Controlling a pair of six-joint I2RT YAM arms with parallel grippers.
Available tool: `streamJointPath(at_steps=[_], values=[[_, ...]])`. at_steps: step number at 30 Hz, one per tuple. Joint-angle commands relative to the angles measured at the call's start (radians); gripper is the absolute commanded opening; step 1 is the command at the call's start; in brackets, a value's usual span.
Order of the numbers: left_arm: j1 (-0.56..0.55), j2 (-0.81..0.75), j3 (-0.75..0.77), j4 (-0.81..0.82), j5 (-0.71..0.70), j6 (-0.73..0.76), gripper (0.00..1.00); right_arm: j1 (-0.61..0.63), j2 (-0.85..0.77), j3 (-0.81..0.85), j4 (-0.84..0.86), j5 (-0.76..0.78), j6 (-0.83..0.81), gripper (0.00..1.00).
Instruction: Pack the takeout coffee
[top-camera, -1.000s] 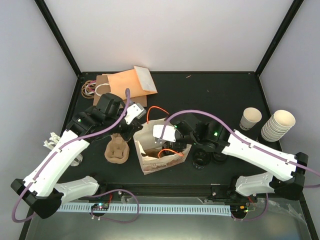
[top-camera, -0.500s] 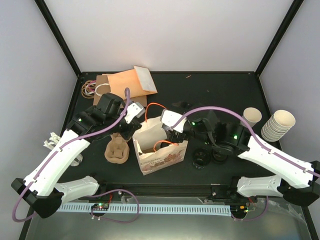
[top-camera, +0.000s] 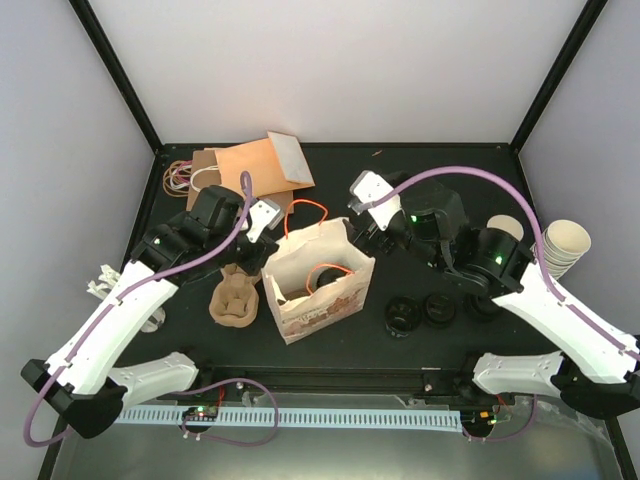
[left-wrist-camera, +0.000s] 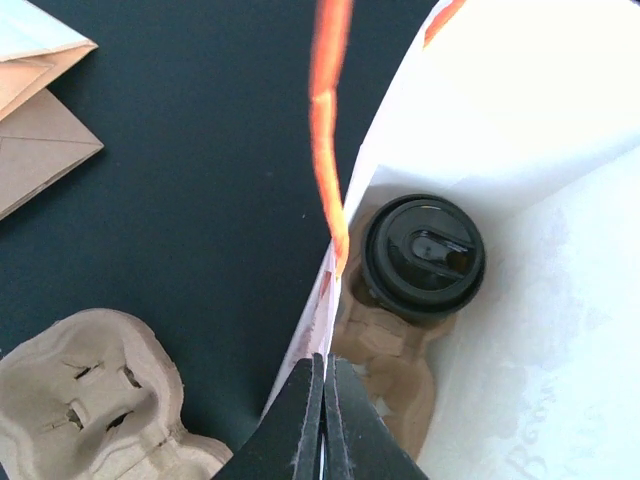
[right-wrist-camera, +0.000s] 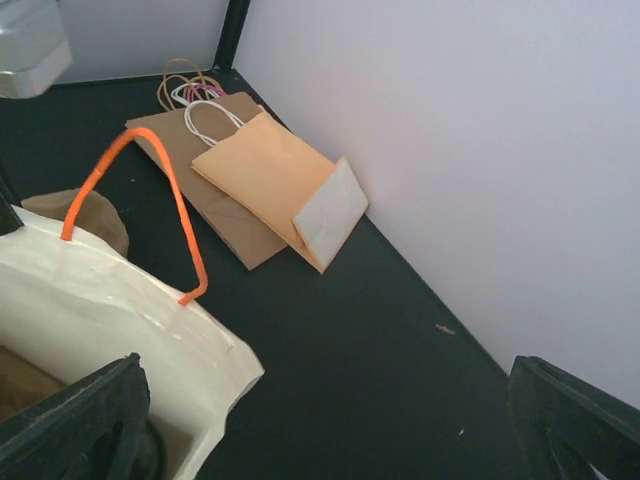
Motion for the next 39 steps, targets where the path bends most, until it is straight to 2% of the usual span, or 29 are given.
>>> streamJointPath(at_steps=[1, 3, 6, 12, 14, 18, 23, 30, 33, 39], values=[[0.015, -0.041, 0.019, 0.064, -0.031, -0.069, 0.02, -0.013, -0.016, 0.03, -0.069, 0.02, 0.199, 1.0], [0.021, -0.046, 0.015, 0.072, -0.041, -0.083, 0.02, -0.014, -0.01, 0.046, -0.109, 0.068, 0.309, 1.0], [0.028, -0.05, 0.013, 0.074, -0.047, -0.097, 0.02, -0.015, 0.045, 0.134, -0.245, 0.053, 0.417, 1.0], [0.033, -0.06, 0.006, 0.081, -0.037, -0.098, 0.01, -0.015, 0.215, 0.31, -0.536, 0.058, 0.65, 0.86], [0.033, -0.063, 0.004, 0.082, -0.036, -0.099, 0.01, -0.015, 0.219, 0.29, -0.53, 0.026, 0.673, 0.8], [0.033, -0.068, 0.0, 0.081, -0.036, -0.098, 0.01, -0.015, 0.18, 0.218, -0.443, -0.046, 0.69, 0.74], [0.033, -0.077, -0.004, 0.081, -0.033, -0.092, 0.02, -0.015, 0.222, 0.244, -0.442, -0.094, 0.679, 0.67], [0.034, -0.084, -0.007, 0.079, -0.031, -0.085, 0.02, -0.023, 0.29, 0.276, -0.439, -0.059, 0.635, 0.65], [0.033, -0.088, -0.009, 0.078, -0.033, -0.082, 0.02, -0.074, 0.317, 0.308, -0.436, -0.142, 0.604, 0.65], [0.033, -0.089, -0.008, 0.08, -0.035, -0.08, 0.02, -0.137, 0.363, 0.29, -0.382, -0.211, 0.546, 0.63]])
